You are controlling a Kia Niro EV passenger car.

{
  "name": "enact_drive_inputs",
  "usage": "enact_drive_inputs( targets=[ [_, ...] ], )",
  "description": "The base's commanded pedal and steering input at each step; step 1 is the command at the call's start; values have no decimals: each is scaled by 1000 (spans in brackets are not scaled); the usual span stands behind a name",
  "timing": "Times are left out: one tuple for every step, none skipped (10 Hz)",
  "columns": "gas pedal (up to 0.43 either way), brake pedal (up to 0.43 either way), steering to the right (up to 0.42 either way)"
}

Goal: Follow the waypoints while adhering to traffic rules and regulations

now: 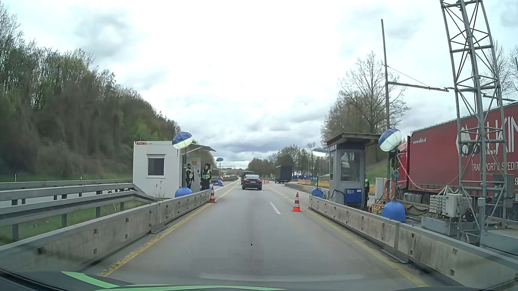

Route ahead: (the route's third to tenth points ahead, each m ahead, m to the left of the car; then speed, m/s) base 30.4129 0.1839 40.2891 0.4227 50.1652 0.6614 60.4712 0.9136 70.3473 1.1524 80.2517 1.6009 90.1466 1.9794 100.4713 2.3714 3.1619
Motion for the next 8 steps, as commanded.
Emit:
enact_drive_inputs(
  targets=[
    [39, 0, -6],
    [39, 0, -6],
    [39, 0, -6],
    [39, 0, -6],
    [39, 0, -6],
    [39, 0, -6],
    [39, 0, -6],
    [39, 0, -6]
  ],
)
